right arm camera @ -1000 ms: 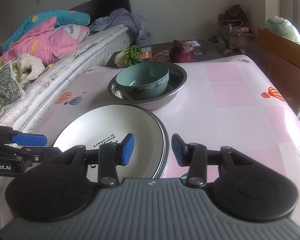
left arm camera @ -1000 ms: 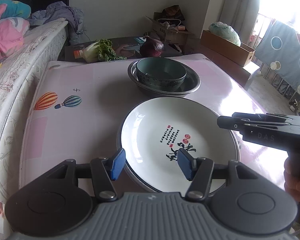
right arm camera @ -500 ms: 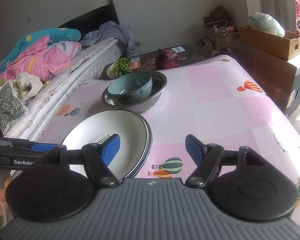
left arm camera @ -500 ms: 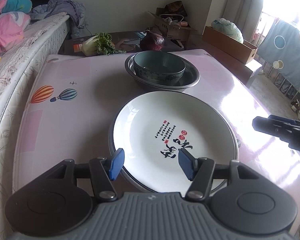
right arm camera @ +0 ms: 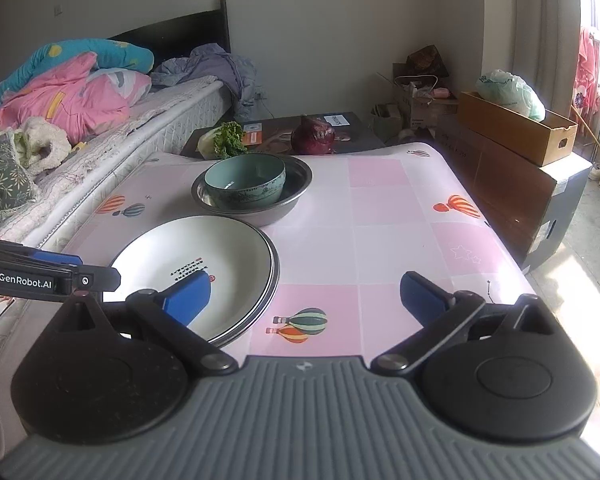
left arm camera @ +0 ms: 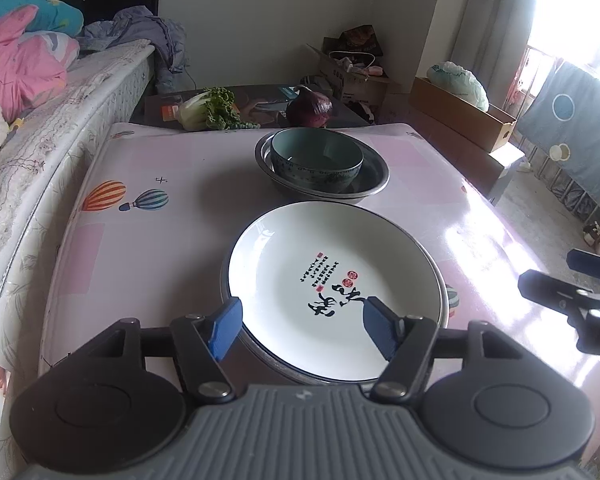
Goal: Organize plates and bowls
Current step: 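Move both tools to the steel bowl holding the teal bowl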
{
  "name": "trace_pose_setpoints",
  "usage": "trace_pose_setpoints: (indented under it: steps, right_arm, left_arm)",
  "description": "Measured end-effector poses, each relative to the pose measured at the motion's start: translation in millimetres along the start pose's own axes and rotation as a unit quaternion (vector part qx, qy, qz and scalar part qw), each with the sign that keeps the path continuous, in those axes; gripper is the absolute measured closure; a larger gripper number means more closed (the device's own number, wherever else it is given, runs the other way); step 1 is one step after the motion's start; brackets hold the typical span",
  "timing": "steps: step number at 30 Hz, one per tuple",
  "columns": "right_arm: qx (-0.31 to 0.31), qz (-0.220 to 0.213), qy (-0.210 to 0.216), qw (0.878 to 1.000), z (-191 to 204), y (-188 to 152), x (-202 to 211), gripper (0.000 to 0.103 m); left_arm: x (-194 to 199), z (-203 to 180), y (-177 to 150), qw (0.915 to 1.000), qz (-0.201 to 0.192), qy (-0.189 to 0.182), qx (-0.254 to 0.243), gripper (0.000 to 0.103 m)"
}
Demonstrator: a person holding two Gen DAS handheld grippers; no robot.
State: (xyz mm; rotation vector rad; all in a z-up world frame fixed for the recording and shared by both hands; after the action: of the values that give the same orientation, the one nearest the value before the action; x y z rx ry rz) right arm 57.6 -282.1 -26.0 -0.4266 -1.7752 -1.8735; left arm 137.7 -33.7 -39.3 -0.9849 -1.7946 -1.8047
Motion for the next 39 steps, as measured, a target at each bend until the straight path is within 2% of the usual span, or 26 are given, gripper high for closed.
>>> trace_pose_setpoints:
  steps: [11,18,23,31,39]
  right_arm:
    - [0.017,0.014,-0.069,0.997,3.3,0.6,13.7,0.001]
    - [0.055,0.007,-0.119,0.991,5.3,4.4,21.2,0.001]
    - [0.070,-0.005,-0.117,0.991,5.7,10.5,28.9,0.001]
    - [0.017,-0.031,-0.081,0.996,-7.7,17.4,39.3,0.001]
    - [0.014,-0.037,-0.088,0.995,-11.5,19.0,37.4,0.001]
  left_arm:
    - [14.8,0.2,-1.5,0.9999,-0.011,0.011,-0.003,0.028]
    - [20.7,3.4,-2.2,0.9997,-0.018,0.016,-0.001,0.022]
    - [25.2,5.3,0.4,0.9995,-0.022,0.022,-0.001,0.022]
    - [29.3,11.2,3.5,0.9989,-0.031,0.035,0.003,0.017]
    - [25.5,16.7,3.6,0.9984,-0.027,0.048,0.012,0.015]
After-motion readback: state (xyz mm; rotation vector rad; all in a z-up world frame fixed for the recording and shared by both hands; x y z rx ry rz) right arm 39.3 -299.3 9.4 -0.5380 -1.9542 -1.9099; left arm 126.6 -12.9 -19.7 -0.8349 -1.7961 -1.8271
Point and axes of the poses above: each gripper's, at about its wrist camera, not at the fingertips, and x roughly against the way its jaws point, z to its left, y to its top, the point moved 3 cm from there along -x, roughly the way its jaws point, and after that the axes turned 4 degrees about y, right-handed, at the moved point
